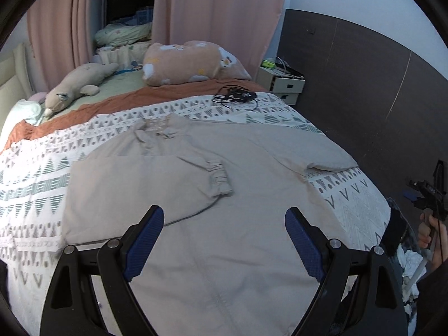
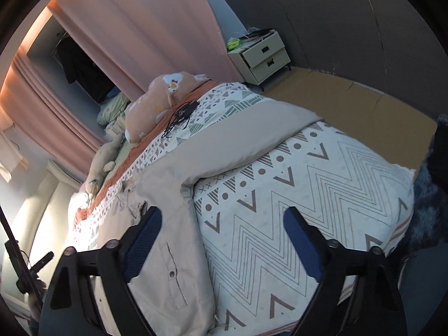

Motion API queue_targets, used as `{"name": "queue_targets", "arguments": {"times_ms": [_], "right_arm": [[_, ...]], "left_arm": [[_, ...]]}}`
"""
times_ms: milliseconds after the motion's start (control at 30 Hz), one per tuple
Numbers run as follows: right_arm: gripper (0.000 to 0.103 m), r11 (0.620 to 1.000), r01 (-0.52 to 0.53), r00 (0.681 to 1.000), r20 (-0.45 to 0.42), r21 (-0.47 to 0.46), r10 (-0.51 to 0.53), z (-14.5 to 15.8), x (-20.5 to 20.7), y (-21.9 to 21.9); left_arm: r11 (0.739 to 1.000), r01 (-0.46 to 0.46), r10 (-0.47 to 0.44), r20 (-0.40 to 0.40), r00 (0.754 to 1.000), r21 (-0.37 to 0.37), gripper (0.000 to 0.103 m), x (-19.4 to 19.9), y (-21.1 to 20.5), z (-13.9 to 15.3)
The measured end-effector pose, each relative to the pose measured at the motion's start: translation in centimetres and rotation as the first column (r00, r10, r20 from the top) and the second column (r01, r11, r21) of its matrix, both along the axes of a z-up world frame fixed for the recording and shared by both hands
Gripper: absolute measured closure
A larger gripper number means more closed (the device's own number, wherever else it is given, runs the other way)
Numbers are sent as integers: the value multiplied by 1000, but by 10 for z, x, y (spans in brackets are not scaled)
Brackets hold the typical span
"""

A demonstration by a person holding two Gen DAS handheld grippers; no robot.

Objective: Fold large clothes
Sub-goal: 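Raise both grippers and swing the right gripper toward the other sleeve, then close the right gripper on the unfolded sleeve near its shoulder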

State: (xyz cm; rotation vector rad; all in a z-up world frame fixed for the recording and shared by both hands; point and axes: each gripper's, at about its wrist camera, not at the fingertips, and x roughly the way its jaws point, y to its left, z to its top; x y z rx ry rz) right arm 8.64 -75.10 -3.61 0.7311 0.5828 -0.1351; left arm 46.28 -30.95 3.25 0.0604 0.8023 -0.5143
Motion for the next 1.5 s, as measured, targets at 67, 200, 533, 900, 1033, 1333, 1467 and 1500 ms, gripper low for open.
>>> {"name": "queue_targets", "arguments": {"times_ms": [67, 200, 533, 900, 1033, 1333, 1467, 1500], "right_arm": [[21, 999, 11, 1000, -4, 31, -11, -12, 11, -10], [22, 996, 34, 999, -11, 82, -33, -35, 40, -29], [33, 982, 71, 997, -19, 175, -69, -81, 134, -59], [33, 972, 90, 994, -78, 219, -74, -133, 212, -79], [33, 955, 81, 997, -38, 284, -73, -143, 222, -91], [38, 950, 91, 996, -26, 300, -87, -159, 243, -111], [51, 973, 112, 993, -54, 203, -103, -152, 256, -109], [55, 974, 120, 992, -50, 193, -112, -149, 257, -107]], "left_arm": [[1000, 16, -16, -22, 1000, -7, 13, 10, -14, -13], [999, 37, -37, -42, 998, 12, 13, 27, -39, -38], [1000, 22, -22, -114, 993, 3, 28, 91, -63, -96], [998, 16, -5, -199, 980, 53, 50, 145, -69, -165], [998, 23, -9, -226, 974, 63, 51, 153, -71, -184], [995, 4, 23, -279, 960, 95, 51, 177, -81, -213], [995, -12, 40, -281, 959, 103, 51, 187, -85, -212], [996, -17, 42, -286, 957, 93, 51, 186, -84, -210]]}}
